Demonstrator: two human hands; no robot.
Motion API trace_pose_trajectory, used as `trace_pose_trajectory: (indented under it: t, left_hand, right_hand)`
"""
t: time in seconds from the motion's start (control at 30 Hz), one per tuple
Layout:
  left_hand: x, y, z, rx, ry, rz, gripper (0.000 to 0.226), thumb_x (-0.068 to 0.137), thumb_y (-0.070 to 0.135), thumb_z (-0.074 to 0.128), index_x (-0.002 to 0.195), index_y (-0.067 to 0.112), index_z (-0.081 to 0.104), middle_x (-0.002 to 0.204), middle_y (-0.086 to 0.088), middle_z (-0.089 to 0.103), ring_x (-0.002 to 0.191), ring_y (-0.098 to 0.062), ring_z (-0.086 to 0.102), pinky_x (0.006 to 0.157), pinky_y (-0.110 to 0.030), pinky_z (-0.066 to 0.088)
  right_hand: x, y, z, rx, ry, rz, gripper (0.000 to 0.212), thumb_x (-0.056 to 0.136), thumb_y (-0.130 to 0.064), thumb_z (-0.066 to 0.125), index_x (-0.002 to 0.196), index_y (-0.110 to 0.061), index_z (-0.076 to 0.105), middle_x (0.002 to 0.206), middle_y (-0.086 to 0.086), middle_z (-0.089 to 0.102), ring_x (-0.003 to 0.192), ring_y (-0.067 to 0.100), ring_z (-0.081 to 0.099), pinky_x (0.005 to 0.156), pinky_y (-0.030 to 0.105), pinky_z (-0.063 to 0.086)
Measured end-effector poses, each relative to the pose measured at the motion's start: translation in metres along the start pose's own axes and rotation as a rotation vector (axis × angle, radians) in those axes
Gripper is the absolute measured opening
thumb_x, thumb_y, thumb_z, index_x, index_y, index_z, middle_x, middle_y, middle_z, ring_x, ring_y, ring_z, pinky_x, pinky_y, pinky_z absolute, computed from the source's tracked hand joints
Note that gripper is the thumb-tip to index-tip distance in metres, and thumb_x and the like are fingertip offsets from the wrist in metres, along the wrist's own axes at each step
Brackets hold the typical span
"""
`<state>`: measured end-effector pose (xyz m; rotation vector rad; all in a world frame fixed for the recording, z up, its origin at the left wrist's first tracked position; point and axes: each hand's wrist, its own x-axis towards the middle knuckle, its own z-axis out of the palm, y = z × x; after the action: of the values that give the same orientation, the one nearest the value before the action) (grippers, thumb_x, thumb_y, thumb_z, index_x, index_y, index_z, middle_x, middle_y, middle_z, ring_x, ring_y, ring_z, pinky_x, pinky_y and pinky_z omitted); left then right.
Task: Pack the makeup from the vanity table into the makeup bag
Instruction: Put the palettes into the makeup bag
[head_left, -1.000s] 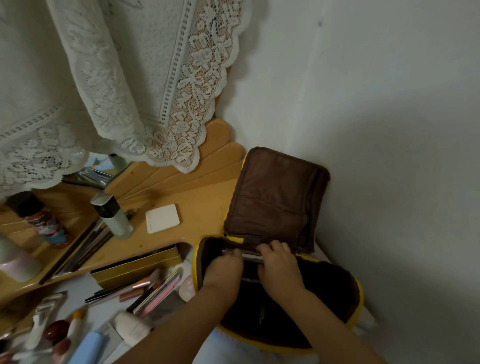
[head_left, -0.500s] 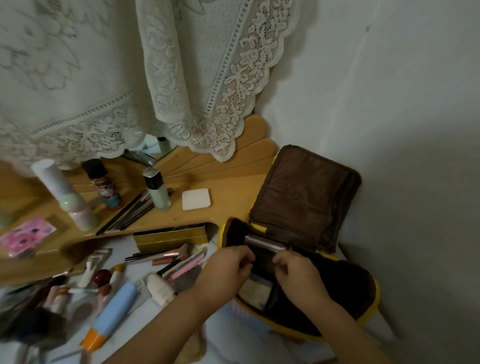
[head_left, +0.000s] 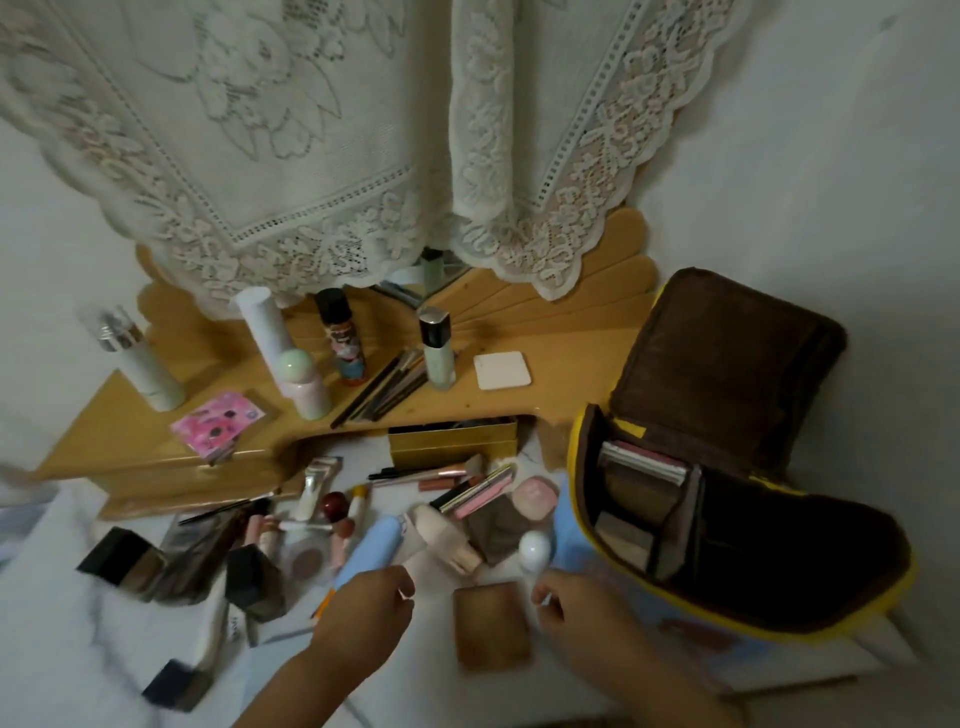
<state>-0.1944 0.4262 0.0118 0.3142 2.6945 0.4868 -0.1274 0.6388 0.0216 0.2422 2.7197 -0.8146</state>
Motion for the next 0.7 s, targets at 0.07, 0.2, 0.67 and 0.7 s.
trace_pose_trajectory:
  t: [0.07,0.2,0.67,0.7]
  left_hand:
    - [-0.006,-0.024,-0.001,0.011,-0.048,-0.002,0.019,0.091,0.025,0.048,0.107,0.031,0.059,0.1,0.009,0.063,0.106,-0.013,0.058,0.087,-0.022,0.043]
    - [-0.015,-0.066,-0.005,0.055,-0.109,0.015,0.022,0.092,0.026,0.047,0.11,0.03,0.057,0.12,0.002,0.063,0.112,-0.015,0.057,0.091,-0.023,0.041]
    - [-0.007,-0.079,-0.004,-0.004,-0.137,0.204,0.025,0.092,0.024,0.047,0.114,0.027,0.059,0.113,0.005,0.064,0.107,-0.012,0.059,0.087,-0.017,0.041]
    - [-0.005,-0.074,-0.004,-0.014,-0.127,0.223,0.025,0.092,0.024,0.047,0.114,0.027,0.06,0.106,0.01,0.064,0.106,-0.01,0.059,0.083,-0.013,0.041]
  right_hand:
    - [0.003,-0.01,0.027,-0.048,-0.041,0.062,0.019,0.094,-0.023,0.04,0.097,-0.023,0.059,0.106,0.003,0.064,0.106,0.024,0.058,0.073,0.026,0.036]
    - [0.012,-0.03,0.068,-0.124,0.013,0.34,0.041,0.095,-0.028,0.039,0.134,-0.019,0.037,0.134,0.007,0.045,0.125,0.024,0.044,0.101,0.032,0.036]
    - [0.03,-0.055,0.094,0.261,0.26,0.648,0.053,0.095,-0.032,0.044,0.138,-0.007,0.026,0.132,0.012,0.051,0.121,0.028,0.05,0.098,0.034,0.04]
    - [0.027,-0.055,0.091,0.286,0.258,0.623,0.049,0.096,-0.029,0.043,0.138,-0.008,0.029,0.132,0.012,0.052,0.12,0.027,0.051,0.098,0.034,0.041]
